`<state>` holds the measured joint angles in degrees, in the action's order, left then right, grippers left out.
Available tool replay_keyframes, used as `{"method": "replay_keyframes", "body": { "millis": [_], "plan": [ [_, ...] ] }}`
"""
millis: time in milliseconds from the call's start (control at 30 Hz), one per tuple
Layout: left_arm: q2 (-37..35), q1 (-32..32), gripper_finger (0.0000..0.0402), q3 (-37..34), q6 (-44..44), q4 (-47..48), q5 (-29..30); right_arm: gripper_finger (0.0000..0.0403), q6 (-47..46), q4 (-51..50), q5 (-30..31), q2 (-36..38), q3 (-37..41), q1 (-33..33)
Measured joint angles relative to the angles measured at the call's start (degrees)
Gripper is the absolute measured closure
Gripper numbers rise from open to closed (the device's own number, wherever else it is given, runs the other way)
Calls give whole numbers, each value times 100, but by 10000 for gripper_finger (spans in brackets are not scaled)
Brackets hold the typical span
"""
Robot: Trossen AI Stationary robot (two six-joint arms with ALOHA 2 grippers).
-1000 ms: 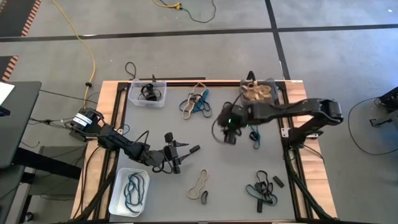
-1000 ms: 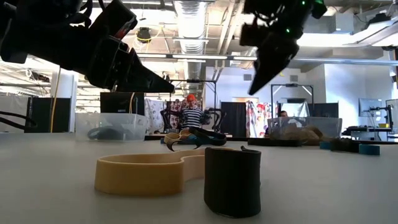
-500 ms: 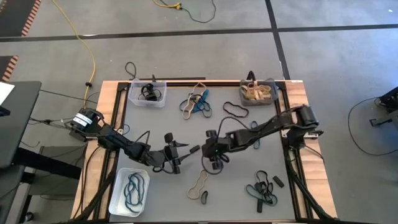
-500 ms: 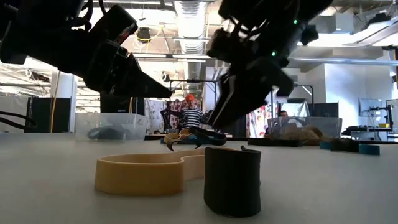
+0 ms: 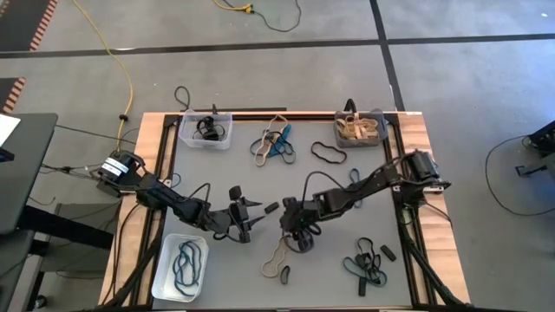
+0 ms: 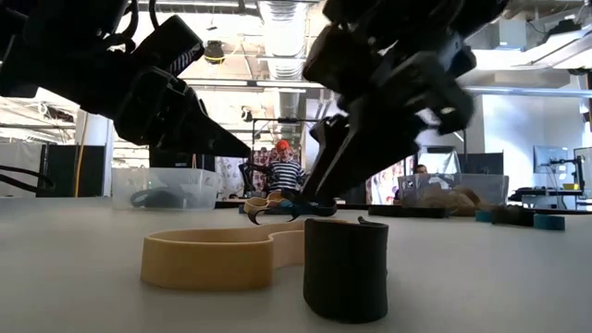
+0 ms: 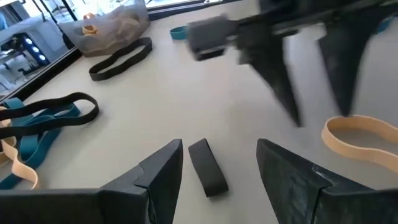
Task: Sort rubber bands into baskets
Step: Put the white rubber band into the black transparent bin
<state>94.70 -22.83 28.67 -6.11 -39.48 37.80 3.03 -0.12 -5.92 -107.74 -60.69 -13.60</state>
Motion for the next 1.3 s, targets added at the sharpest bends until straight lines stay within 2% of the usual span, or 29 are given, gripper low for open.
{"method": "replay_keyframes", "body": {
  "millis": [200,433,567,733,800,1067,1300],
  "plan": [
    [0,0,205,0,-15,-4,0,203,-42,145,181,-211,-2,-280],
    [0,0,205,0,-112,18,0,213,-306,321,398,-641,-85,-195],
    [0,0,205,-1,-140,24,0,263,-157,270,551,-655,-127,-230],
    [0,0,205,-2,-149,26,2,373,203,-55,592,-457,-113,-265],
    [0,0,205,-2,-149,24,2,381,343,-307,691,-323,-103,-261],
    [0,0,205,-2,-149,20,2,379,607,-1763,2243,624,-96,-137],
    [0,0,205,-2,-149,20,4,379,573,-3086,3966,1802,-98,415]
  ]
}}
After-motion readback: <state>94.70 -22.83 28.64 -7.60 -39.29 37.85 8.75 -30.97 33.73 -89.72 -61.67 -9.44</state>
